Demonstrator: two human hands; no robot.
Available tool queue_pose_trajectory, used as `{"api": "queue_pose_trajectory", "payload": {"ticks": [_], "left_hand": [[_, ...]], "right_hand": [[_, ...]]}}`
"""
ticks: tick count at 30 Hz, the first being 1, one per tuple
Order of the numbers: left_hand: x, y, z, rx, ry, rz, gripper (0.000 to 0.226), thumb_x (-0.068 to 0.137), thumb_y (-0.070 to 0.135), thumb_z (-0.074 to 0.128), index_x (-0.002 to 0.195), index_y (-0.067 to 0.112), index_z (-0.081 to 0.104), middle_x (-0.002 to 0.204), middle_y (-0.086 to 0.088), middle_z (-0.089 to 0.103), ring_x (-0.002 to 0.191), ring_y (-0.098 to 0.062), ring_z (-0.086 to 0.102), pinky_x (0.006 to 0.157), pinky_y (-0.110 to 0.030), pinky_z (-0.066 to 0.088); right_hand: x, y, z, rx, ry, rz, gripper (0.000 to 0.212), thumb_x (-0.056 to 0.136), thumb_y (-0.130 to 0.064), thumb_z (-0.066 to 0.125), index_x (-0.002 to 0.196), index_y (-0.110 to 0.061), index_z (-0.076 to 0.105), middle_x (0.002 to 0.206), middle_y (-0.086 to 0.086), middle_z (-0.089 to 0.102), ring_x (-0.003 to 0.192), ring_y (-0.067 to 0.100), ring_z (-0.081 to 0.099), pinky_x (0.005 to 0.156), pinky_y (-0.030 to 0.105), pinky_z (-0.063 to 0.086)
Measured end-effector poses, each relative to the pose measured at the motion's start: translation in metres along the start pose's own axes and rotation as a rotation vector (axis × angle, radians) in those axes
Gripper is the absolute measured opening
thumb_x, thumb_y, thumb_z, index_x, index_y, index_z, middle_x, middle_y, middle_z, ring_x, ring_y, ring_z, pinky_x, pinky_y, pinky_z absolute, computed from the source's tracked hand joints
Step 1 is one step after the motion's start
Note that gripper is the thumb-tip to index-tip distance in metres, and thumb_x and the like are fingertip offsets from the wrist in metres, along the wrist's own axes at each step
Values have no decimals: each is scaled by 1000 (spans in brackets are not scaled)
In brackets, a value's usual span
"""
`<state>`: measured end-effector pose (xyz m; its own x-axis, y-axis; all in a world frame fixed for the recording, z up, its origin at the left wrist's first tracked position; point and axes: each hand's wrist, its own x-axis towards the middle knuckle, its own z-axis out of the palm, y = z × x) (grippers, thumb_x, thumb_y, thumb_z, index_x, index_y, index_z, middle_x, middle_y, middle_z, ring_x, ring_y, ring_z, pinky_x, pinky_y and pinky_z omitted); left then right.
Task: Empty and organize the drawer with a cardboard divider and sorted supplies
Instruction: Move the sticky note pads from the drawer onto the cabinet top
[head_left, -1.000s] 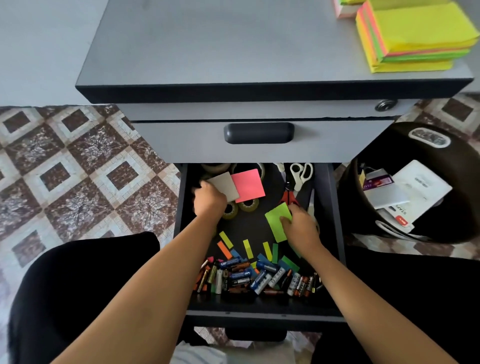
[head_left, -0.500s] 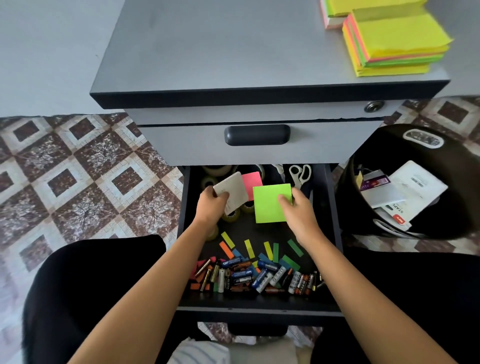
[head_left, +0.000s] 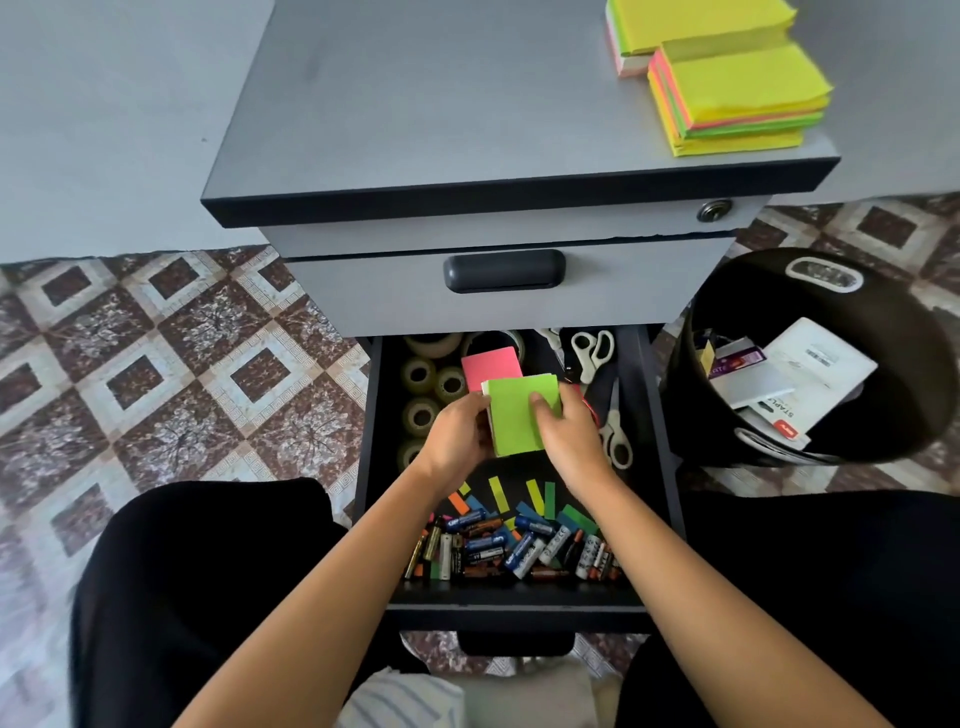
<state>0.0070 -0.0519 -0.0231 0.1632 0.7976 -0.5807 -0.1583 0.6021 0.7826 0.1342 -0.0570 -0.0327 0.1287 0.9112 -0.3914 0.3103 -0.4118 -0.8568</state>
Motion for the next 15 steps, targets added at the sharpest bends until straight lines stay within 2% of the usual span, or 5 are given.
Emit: {"api": "queue_pose_trajectory", "payload": {"ticks": [3, 5, 8, 10, 15], "left_hand": [[4, 0, 3, 98, 24, -41, 32, 98, 19, 32, 99, 13, 64, 93, -8, 67, 85, -22, 64, 71, -33, 54], [18, -1, 5, 304, 90, -10, 30, 96, 18, 36, 100, 11, 64, 102, -15, 65, 97, -31, 61, 78, -41, 52], [40, 1, 7, 579, 329, 34, 31, 97, 13, 34, 118, 9, 56, 120, -14, 54, 110, -30, 52, 81, -31, 40], [56, 2, 5, 738, 452, 9, 41, 96, 20, 38, 133, 4, 43, 135, -15, 46, 120, -34, 46, 90, -34, 39], [84, 1, 15, 910, 551, -156, 58, 89, 35, 53, 135, 4, 31, 139, -18, 34, 130, -36, 33, 102, -45, 33]], "right_hand": [[0, 6, -7, 77, 1, 52, 40, 97, -29, 47, 131, -7, 47, 129, 8, 55, 115, 22, 54, 97, 35, 44], [1, 12, -11, 95, 46, 84, 36, 96, -26, 49, 127, -7, 51, 119, 7, 59, 107, 22, 56, 87, 32, 46], [2, 22, -18, 114, 94, 124, 29, 96, -22, 50, 120, -7, 53, 104, 1, 57, 95, 18, 55, 67, 23, 42], [3, 28, -21, 147, 113, 160, 28, 96, -20, 50, 120, -6, 53, 96, -3, 54, 92, 17, 52, 70, 25, 41], [7, 37, -25, 253, 159, 215, 21, 95, -16, 52, 113, -4, 54, 86, -1, 56, 89, 22, 55, 72, 31, 45]]}}
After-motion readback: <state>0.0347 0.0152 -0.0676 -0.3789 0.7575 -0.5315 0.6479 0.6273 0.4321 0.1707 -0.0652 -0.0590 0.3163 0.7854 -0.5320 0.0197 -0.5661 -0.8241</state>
